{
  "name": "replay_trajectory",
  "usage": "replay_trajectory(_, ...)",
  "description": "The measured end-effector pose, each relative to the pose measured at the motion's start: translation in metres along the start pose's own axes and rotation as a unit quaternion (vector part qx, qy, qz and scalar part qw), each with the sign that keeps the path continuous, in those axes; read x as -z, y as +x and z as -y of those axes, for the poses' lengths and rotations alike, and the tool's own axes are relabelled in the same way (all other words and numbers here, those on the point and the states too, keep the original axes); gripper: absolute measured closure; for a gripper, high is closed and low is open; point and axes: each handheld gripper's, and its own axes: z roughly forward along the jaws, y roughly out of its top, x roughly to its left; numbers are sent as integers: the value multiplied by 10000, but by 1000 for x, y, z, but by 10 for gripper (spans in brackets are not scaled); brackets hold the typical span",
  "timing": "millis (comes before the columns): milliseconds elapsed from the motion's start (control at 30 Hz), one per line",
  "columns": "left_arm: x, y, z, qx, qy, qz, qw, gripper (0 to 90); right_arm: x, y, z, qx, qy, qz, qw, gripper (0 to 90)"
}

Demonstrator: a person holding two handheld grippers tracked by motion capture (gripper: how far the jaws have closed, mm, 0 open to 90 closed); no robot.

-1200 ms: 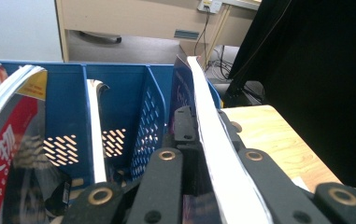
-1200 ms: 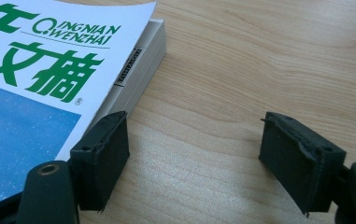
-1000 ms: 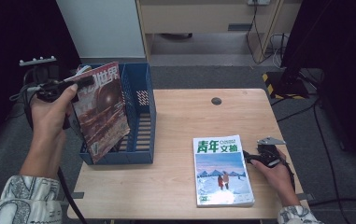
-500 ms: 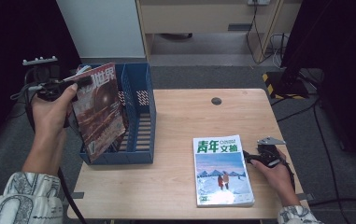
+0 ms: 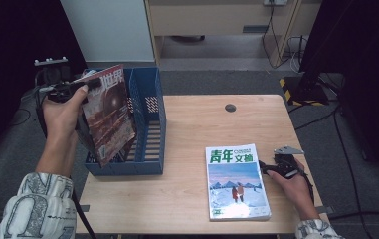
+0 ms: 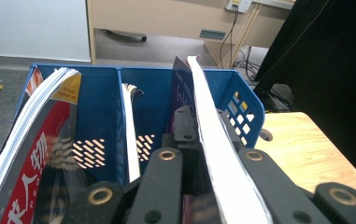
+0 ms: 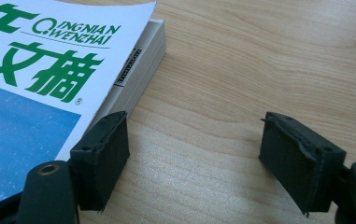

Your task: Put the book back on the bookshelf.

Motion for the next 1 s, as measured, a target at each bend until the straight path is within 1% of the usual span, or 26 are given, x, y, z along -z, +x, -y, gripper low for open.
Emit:
replay_trajectory(200, -7, 0, 0, 4, -8, -15, 10000, 838, 0, 0, 0, -5, -11, 11, 10000, 240)
replay_trajectory(333, -14, -4, 1, -12, 5, -11, 10000, 838, 0, 0, 0, -18, -3, 13, 10000, 240)
replay_trajectory(467, -21, -6, 0, 15, -9, -8, 10000, 838, 0, 0, 0, -11, -7, 13, 10000, 240)
replay_trajectory(533, -24, -8, 1, -25, 3, -35, 10000, 838, 0, 0, 0, -8, -9, 13, 10000, 240)
replay_trajectory(633, -27, -9, 2, -34, 7, -59, 10000, 838, 0, 0, 0, -10, -8, 12, 10000, 240)
replay_trajectory(867, -30, -8, 4, 15, -46, -187, 9998, 838, 0, 0, 0, -19, 0, 11, 10000, 240)
replay_trajectory(1000, -33, -4, 4, 40, -28, -232, 9997, 838, 0, 0, 0, -19, -4, 13, 10000, 240)
